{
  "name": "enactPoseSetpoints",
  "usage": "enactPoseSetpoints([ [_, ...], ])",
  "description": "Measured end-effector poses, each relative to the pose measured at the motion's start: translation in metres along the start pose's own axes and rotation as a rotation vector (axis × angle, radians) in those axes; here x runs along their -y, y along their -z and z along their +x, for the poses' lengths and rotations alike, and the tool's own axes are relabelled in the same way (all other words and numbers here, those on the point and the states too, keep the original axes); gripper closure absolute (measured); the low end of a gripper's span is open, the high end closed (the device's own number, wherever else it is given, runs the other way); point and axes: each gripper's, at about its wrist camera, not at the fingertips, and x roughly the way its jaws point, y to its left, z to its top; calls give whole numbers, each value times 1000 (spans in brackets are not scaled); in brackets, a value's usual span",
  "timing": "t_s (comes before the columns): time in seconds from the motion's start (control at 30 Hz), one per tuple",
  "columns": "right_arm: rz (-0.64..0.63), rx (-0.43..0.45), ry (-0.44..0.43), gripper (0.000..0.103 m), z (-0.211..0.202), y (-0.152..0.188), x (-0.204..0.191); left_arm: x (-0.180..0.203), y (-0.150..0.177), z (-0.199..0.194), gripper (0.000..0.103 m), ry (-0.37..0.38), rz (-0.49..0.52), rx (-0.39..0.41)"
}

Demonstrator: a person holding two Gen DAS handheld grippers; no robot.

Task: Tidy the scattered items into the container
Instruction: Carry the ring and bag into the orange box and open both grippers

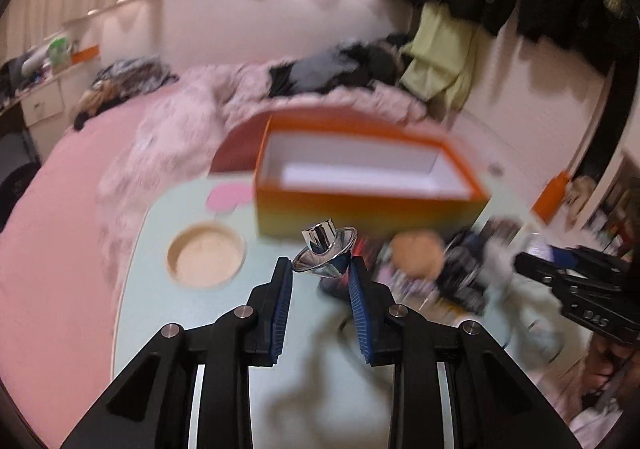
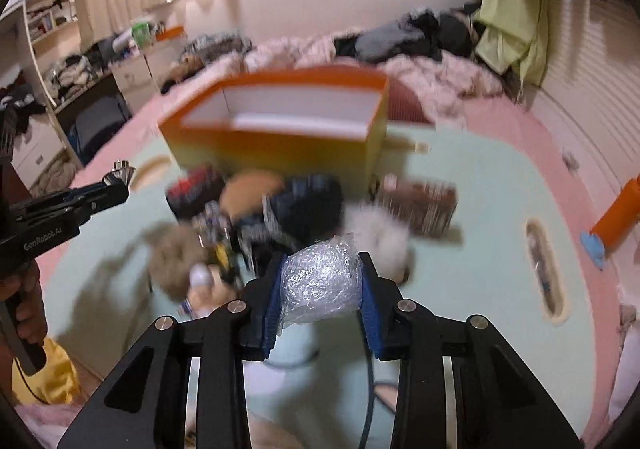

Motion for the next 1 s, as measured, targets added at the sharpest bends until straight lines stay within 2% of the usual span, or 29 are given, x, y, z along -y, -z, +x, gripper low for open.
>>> enactPoseSetpoints([
  [0.2, -29, 129, -36, 67, -5, -64, -4, 20, -60, 18, 76, 35, 47, 87],
  [0.4, -29, 165, -60, 66, 27, -110, -7, 24, -86, 69, 74, 55, 12, 44],
  [0.43, -25, 160, -69, 66, 35, -113, -7, 24, -86, 80, 59, 27, 5, 29],
  [0.47, -19, 148, -79, 60, 45, -115, -6, 23, -86, 90, 38, -10, -4, 21],
  [0.5, -8, 116, -76, 45, 58, -117, -4, 22, -84, 94, 33, -36, -8, 25],
  [0.53, 14, 79, -51, 39, 70, -118, -2, 21, -83, 95, 29, -42, -13, 36],
  [0.57, 42, 69, -38, 37, 75, -118, 2, 17, -82, 95, 28, -24, -22, 46],
  [0.67, 121, 99, -79, 33, 73, -116, 15, 10, -82, 96, 28, 3, -66, 45],
  [0.83, 138, 136, -64, 33, 65, -119, 23, 4, -82, 96, 28, -2, -82, 44],
  [1.0, 148, 139, -73, 33, 56, -127, 31, 6, -78, 75, 28, -6, -76, 54],
])
